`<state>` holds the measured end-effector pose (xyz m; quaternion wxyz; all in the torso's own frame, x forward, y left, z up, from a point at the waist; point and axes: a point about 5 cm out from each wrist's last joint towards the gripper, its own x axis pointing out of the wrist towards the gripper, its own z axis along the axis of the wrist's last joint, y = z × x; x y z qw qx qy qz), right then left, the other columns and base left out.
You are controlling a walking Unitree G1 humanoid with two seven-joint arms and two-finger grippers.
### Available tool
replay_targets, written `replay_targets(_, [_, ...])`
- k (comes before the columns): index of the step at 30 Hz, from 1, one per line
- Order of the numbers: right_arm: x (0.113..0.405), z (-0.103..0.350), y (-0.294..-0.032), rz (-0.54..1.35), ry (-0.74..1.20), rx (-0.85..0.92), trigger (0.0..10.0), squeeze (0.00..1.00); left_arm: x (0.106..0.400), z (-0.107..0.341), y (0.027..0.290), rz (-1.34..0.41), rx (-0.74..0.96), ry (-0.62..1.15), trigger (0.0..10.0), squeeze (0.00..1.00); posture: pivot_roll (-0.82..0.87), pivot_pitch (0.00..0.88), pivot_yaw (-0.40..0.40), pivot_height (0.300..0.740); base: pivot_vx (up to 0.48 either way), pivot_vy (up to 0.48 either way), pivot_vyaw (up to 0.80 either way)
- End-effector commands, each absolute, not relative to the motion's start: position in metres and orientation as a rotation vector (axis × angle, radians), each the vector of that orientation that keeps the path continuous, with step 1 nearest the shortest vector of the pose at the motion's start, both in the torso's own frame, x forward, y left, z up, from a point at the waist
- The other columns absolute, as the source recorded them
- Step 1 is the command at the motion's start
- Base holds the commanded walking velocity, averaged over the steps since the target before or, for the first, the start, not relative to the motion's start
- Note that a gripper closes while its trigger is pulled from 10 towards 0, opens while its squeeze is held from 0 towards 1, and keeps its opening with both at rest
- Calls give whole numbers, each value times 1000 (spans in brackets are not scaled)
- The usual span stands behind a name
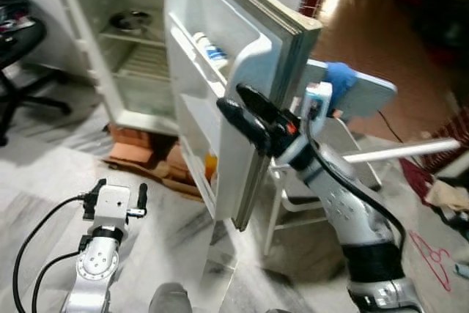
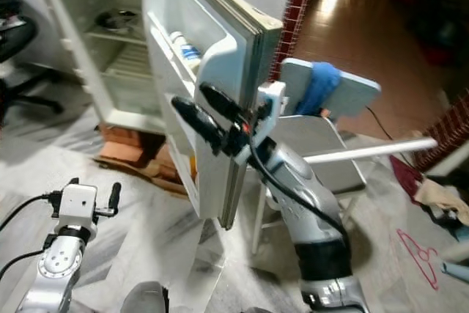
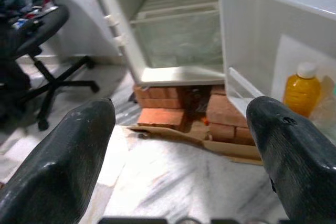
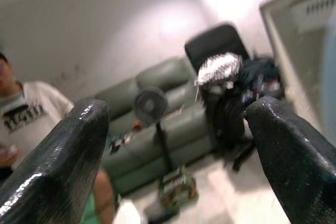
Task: Restocking fridge
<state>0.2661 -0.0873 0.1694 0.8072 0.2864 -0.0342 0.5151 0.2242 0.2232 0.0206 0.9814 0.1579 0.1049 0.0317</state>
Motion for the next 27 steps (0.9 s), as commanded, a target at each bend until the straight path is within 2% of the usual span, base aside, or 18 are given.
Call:
replay_targets(1, [262,161,-97,1096,-19,563,10000,0,224,20,222,46,325,213,10000,0,143,0,-57,740,0,0,0])
replay_targets(9, [236,122,-135,1157,243,341,10000,0,221,19,224,45,330,220,10000,0,142,0,-61,740,0,0,0])
replay_targets(10, [233,114,-150,1142,298,294,10000,0,220,18,226,49,331,223,10000,0,140,0,-63,740,0,0,0])
replay_targets(14, [253,101,-180,958,322,63,10000,0,219,17,226,52,330,229,10000,0,132,0,-60,740,0,0,0])
replay_targets(17, [275,110,-186,817,228,-10,10000,0,220,15,225,46,330,233,10000,0,130,0,-57,740,0,0,0])
replay_targets(19, [300,132,-181,662,72,-42,10000,0,221,15,223,37,331,235,10000,0,131,0,-54,740,0,0,0])
replay_targets(20, [303,135,-180,640,51,-40,10000,0,221,15,223,36,332,235,10000,0,131,0,-54,740,0,0,0])
replay_targets(22, [309,145,-169,641,-4,-8,10000,0,222,15,223,35,333,234,10000,0,134,0,-52,740,0,0,0])
replay_targets(25, [319,166,-135,653,-120,81,10000,0,224,16,224,38,339,231,10000,0,143,0,-59,740,0,0,0])
replay_targets(27, [319,170,-125,678,-132,125,10000,0,225,16,224,38,340,231,10000,0,147,0,-60,740,0,0,0])
